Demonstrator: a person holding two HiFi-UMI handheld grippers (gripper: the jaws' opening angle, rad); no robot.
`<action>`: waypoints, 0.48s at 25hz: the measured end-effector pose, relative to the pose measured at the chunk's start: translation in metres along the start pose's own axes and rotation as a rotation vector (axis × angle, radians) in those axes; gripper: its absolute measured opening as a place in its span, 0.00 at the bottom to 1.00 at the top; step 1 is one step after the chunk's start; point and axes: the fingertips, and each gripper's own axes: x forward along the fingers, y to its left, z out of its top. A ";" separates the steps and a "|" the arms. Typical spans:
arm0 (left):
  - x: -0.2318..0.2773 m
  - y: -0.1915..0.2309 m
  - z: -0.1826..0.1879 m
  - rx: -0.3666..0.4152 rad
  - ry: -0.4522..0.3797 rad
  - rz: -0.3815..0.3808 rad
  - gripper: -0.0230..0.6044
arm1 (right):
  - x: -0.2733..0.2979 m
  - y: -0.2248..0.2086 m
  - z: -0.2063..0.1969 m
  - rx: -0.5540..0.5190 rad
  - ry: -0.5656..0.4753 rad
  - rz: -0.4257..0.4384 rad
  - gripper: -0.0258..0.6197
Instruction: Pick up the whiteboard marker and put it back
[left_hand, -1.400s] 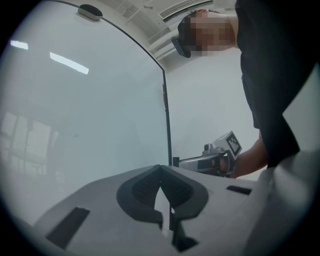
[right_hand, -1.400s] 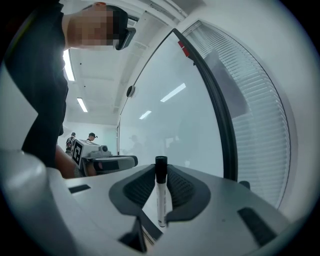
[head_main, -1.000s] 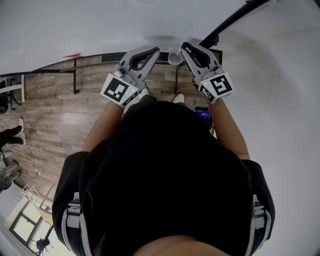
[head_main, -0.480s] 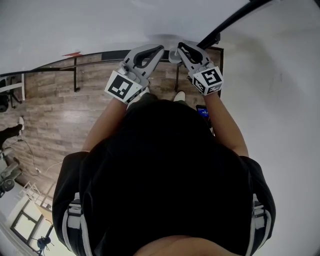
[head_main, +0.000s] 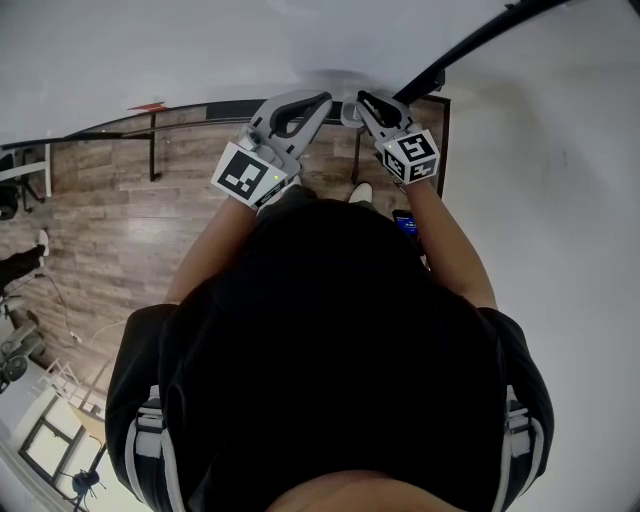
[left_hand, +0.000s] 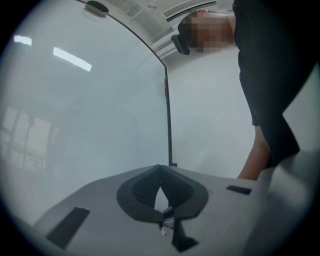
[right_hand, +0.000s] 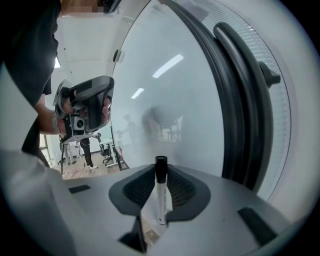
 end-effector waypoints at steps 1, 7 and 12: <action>0.000 0.001 -0.001 -0.001 0.002 0.002 0.04 | 0.001 -0.001 -0.004 0.006 0.011 0.002 0.15; 0.002 0.000 0.002 -0.004 0.004 -0.005 0.04 | 0.004 -0.004 -0.027 0.021 0.089 0.011 0.15; 0.000 -0.001 0.007 -0.001 -0.002 -0.011 0.04 | 0.007 0.001 -0.036 0.024 0.115 0.024 0.15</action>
